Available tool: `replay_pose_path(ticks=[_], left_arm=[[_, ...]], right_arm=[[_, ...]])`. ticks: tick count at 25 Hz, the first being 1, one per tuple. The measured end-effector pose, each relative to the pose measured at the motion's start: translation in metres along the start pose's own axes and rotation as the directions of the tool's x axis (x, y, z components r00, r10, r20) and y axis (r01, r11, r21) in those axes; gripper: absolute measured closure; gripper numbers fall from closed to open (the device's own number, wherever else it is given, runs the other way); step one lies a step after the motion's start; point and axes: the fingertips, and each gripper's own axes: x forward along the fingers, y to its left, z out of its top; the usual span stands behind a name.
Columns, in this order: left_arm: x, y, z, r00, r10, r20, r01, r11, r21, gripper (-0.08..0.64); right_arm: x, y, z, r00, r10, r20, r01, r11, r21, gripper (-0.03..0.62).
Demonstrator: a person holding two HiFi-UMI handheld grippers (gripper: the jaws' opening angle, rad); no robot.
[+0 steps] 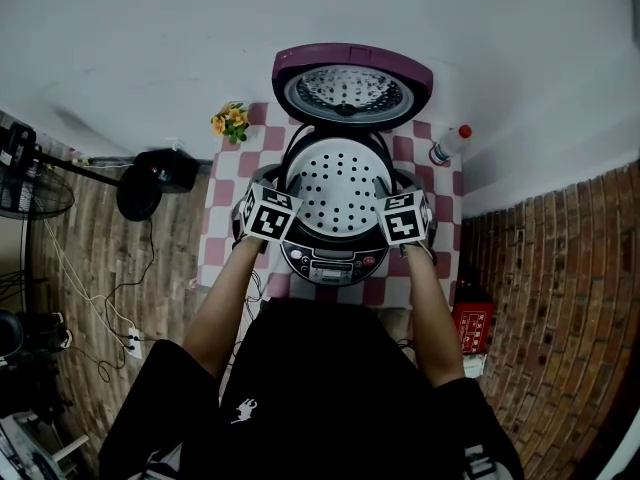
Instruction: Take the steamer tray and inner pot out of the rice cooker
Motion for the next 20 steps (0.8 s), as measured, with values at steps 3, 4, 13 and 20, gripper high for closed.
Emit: replay_pose_path(ticks=[3, 4, 13, 20], left_arm=[[-0.003, -0.003, -0.002, 1.000, -0.015, 0.000, 0.015, 1.000, -0.008, 0.417], [-0.004, -0.003, -0.002, 1.000, -0.015, 0.002, 0.015, 1.000, -0.009, 0.416], [-0.010, -0.004, -0.002, 1.000, 0.002, 0.009, -0.002, 1.000, 0.013, 0.434], [-0.011, -0.006, -0.005, 1.000, -0.003, 0.001, 0.003, 1.000, 0.022, 0.413]], right_arm=[[-0.003, 0.001, -0.001, 1.000, 0.002, -0.002, -0.002, 1.000, -0.010, 0.448], [-0.002, 0.002, -0.001, 1.000, 0.007, 0.001, -0.007, 1.000, -0.010, 0.467], [-0.012, 0.003, 0.012, 0.998, -0.019, 0.065, 0.018, 1.000, 0.013, 0.517], [-0.018, 0.001, 0.017, 0.988, -0.082, 0.128, 0.085, 0.996, -0.019, 0.528]])
